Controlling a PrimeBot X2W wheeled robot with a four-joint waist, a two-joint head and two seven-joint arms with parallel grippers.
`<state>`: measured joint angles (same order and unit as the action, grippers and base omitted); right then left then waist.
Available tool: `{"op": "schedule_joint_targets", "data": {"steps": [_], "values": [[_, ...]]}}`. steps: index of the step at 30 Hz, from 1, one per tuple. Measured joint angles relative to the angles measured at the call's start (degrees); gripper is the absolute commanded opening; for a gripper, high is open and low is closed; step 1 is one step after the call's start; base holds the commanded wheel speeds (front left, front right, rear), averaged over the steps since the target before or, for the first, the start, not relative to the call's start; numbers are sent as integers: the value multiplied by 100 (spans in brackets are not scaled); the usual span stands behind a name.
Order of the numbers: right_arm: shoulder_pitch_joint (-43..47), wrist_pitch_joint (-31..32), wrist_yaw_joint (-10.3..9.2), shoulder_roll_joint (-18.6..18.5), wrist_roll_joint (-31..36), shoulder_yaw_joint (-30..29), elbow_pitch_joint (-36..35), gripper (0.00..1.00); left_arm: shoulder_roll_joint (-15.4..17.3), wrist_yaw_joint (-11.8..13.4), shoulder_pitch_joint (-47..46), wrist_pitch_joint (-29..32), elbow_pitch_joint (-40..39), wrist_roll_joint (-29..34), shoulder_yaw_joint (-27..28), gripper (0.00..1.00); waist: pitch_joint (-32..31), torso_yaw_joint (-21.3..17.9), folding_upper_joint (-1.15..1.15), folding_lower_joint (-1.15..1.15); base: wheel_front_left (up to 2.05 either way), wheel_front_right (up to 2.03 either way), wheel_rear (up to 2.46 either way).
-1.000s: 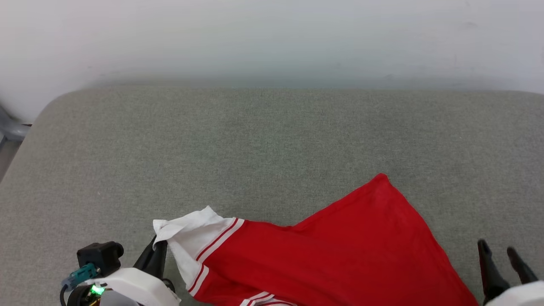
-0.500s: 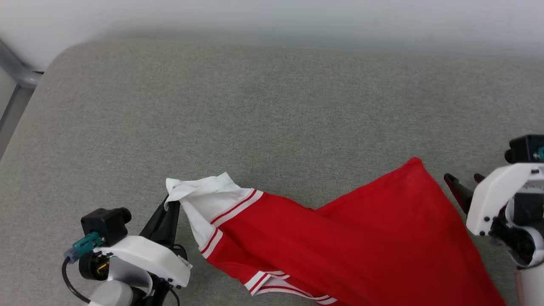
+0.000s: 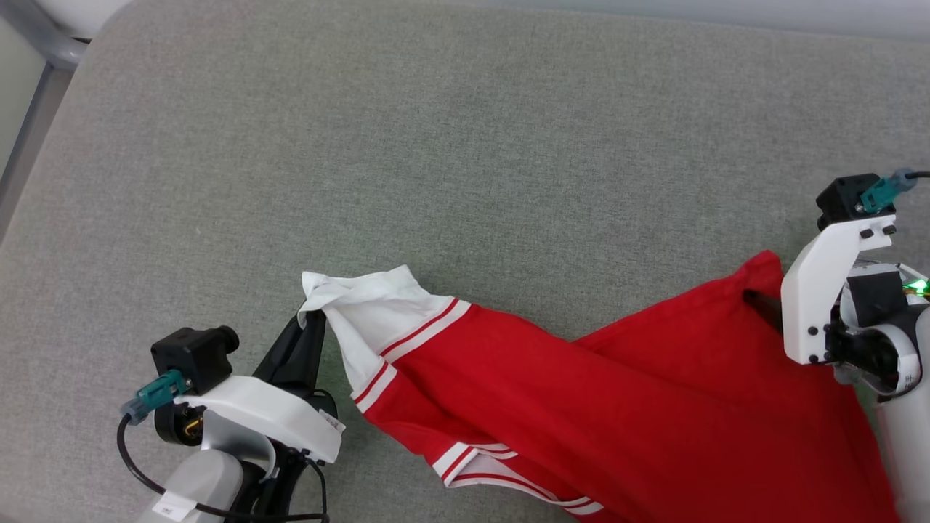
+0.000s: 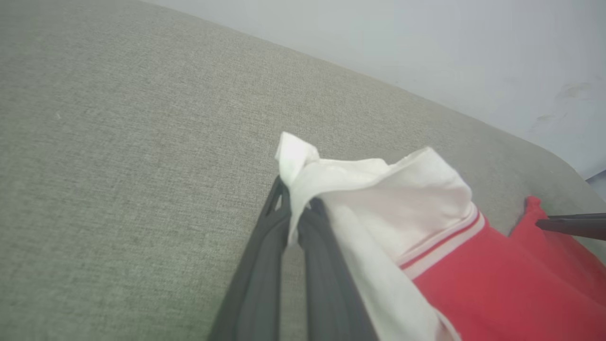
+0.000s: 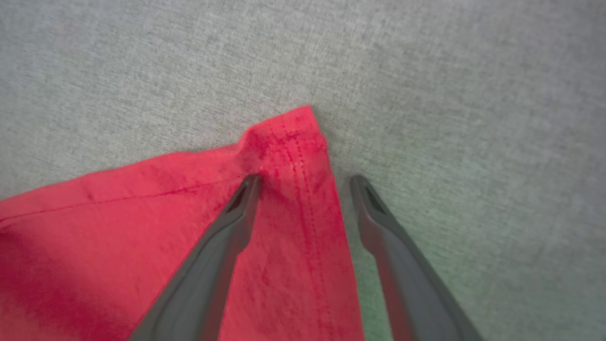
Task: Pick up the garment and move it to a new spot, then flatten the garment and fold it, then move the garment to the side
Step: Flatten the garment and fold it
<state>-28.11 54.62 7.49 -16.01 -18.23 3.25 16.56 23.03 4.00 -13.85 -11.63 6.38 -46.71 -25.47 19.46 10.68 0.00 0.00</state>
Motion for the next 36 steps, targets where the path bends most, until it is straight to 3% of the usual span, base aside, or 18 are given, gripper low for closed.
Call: {"op": "schedule_joint_targets", "data": {"steps": [3,4,5,11,22,30,36], "values": [[-83,248,-1,-43,-133,68,143,100,-9,-44,-13,-16,82,-35,-10,0,40,8,0,0,0,0,0],[-122,323,-1,-49,-152,93,174,41,-9,-47,-15,-23,107,-35,-8,0,40,3,0,0,0,0,0],[-137,370,-1,-48,-194,107,194,0,-9,-49,-19,-24,130,-36,-9,0,32,-3,0,0,0,0,0],[-147,267,0,75,-397,123,291,0,9,-57,-19,-38,249,-48,-15,0,-117,-63,0,0,0,0,0],[-320,-1228,1,304,-259,-337,220,0,397,18,-428,270,218,41,124,0,-726,-286,0,0,0,0,0],[-726,-2276,2,519,7,-586,391,0,526,-32,-1543,671,669,-93,350,0,-1060,-645,0,0,0,0,0],[-1555,-2778,3,536,328,-709,643,0,487,-250,-2854,878,1339,4,331,0,-1022,-889,0,0,0,0,0]]}}
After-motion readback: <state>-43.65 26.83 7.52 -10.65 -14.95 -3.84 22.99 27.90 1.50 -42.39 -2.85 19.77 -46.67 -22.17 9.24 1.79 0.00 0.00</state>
